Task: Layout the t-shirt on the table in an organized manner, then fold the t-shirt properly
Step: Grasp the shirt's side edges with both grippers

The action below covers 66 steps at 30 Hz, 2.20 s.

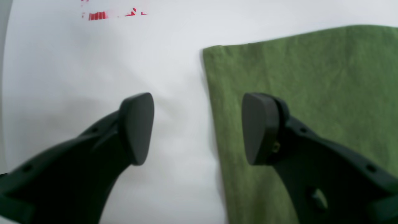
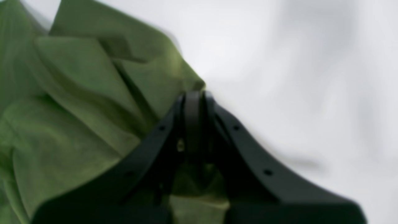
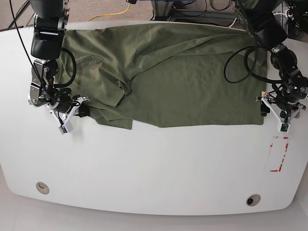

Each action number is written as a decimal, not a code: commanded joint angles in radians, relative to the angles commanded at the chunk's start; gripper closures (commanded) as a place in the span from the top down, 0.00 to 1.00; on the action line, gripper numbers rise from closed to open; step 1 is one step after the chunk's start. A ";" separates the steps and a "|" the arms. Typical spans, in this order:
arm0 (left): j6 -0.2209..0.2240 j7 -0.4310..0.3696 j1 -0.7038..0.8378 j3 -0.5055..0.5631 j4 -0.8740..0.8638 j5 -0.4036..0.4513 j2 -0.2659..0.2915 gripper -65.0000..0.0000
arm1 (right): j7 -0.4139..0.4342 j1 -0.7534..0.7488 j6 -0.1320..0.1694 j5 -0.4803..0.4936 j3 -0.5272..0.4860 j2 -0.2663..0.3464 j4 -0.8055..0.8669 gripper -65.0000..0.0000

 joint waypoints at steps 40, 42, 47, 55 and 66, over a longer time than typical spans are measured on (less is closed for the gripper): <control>0.000 -0.190 -0.172 0.098 -0.485 0.000 -0.057 0.62 | -0.051 -0.002 0.000 0.003 0.003 -0.002 0.084 0.00; 0.000 -0.189 -0.170 0.098 -0.485 0.000 -0.055 0.62 | -0.051 -0.002 0.000 0.006 0.003 -0.002 0.084 0.00; 0.000 -0.189 -0.170 0.097 -0.483 0.000 -0.055 0.56 | -0.051 -0.002 0.000 0.006 0.003 -0.002 0.086 0.00; 0.000 -0.189 -0.161 0.097 -0.480 0.000 -0.055 0.00 | -0.055 0.003 0.000 0.008 0.003 0.003 0.086 0.00; 0.000 -0.187 -0.161 0.091 -0.427 -0.008 -0.054 0.00 | -0.107 0.003 0.000 0.002 0.005 0.006 0.196 0.00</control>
